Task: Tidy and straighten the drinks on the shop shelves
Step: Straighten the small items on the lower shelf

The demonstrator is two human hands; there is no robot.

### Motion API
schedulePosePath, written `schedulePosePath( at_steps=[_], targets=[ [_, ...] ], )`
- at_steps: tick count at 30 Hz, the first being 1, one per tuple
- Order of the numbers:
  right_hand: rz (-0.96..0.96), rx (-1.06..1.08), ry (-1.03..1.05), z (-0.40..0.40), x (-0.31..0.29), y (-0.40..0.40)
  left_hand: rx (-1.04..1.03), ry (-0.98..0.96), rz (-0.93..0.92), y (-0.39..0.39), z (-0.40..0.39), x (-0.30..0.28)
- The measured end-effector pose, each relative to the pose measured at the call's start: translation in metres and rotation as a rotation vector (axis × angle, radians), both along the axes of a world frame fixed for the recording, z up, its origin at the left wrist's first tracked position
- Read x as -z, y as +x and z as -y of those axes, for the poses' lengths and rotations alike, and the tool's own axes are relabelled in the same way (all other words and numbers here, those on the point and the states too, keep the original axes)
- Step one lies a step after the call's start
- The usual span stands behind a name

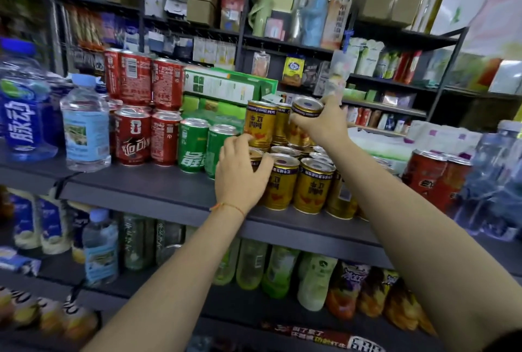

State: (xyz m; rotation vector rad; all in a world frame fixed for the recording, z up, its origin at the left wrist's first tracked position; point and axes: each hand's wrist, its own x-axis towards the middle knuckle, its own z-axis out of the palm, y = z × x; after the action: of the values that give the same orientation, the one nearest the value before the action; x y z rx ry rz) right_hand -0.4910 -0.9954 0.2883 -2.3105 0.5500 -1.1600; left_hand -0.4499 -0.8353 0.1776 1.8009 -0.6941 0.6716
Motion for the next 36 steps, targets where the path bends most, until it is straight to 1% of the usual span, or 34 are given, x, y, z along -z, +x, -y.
schedulePosePath(
  at_steps=[3, 8, 14, 16, 17, 18, 20, 21, 23, 25, 27, 29, 30, 31, 33, 34, 35, 36],
  targets=[
    [-0.034, 0.013, 0.007, 0.004, 0.006, 0.006, -0.009, 0.010, -0.005, -0.001, 0.000, -0.001],
    [-0.106, 0.104, 0.048, 0.009, 0.005, 0.008, -0.023, 0.027, -0.009, -0.001, 0.001, 0.000],
    [-0.184, 0.099, 0.109, 0.009, 0.001, 0.008, -0.058, 0.032, 0.001, -0.002, 0.002, -0.001],
    [-0.200, 0.138, 0.071, 0.001, 0.002, 0.001, -0.066, 0.038, -0.003, -0.003, 0.002, -0.001],
    [-0.167, 0.156, 0.013, -0.005, 0.004, -0.004, -0.062, 0.043, -0.013, -0.003, 0.002, -0.001],
    [-0.090, 0.141, -0.053, -0.012, 0.006, -0.009, -0.048, 0.042, -0.027, -0.004, 0.001, -0.002],
    [0.143, 0.014, -0.148, -0.031, 0.011, -0.019, 0.052, 0.014, -0.068, -0.004, -0.003, -0.003],
    [0.232, -0.082, -0.135, -0.043, 0.014, -0.026, 0.123, -0.009, -0.088, -0.003, -0.008, -0.001],
    [0.273, -0.302, -0.019, -0.071, 0.028, -0.041, 0.182, -0.046, -0.077, -0.004, -0.025, 0.007],
    [0.202, -0.521, 0.090, -0.102, 0.050, -0.051, 0.120, -0.121, -0.020, -0.007, -0.050, 0.019],
    [0.056, -0.668, 0.178, -0.130, 0.076, -0.055, 0.012, -0.240, 0.038, -0.013, -0.077, 0.035],
    [-0.131, -0.757, 0.240, -0.148, 0.105, -0.052, -0.067, -0.325, -0.015, -0.016, -0.102, 0.056],
    [-0.213, -0.768, 0.229, -0.155, 0.119, -0.049, -0.084, -0.345, -0.074, -0.015, -0.113, 0.067],
    [-0.273, -0.751, 0.174, -0.162, 0.131, -0.047, -0.095, -0.343, -0.134, -0.013, -0.123, 0.080],
    [-0.283, -0.661, 0.000, -0.172, 0.148, -0.044, -0.113, -0.267, -0.224, -0.007, -0.140, 0.106],
    [-0.293, -0.642, -0.012, -0.178, 0.154, -0.043, -0.115, -0.214, -0.260, -0.006, -0.148, 0.118],
    [-0.336, -0.663, 0.031, -0.184, 0.158, -0.042, -0.109, -0.168, -0.294, -0.004, -0.154, 0.128],
    [-0.435, -0.690, 0.084, -0.190, 0.165, -0.040, -0.091, -0.138, -0.327, -0.004, -0.158, 0.137]
  ],
)
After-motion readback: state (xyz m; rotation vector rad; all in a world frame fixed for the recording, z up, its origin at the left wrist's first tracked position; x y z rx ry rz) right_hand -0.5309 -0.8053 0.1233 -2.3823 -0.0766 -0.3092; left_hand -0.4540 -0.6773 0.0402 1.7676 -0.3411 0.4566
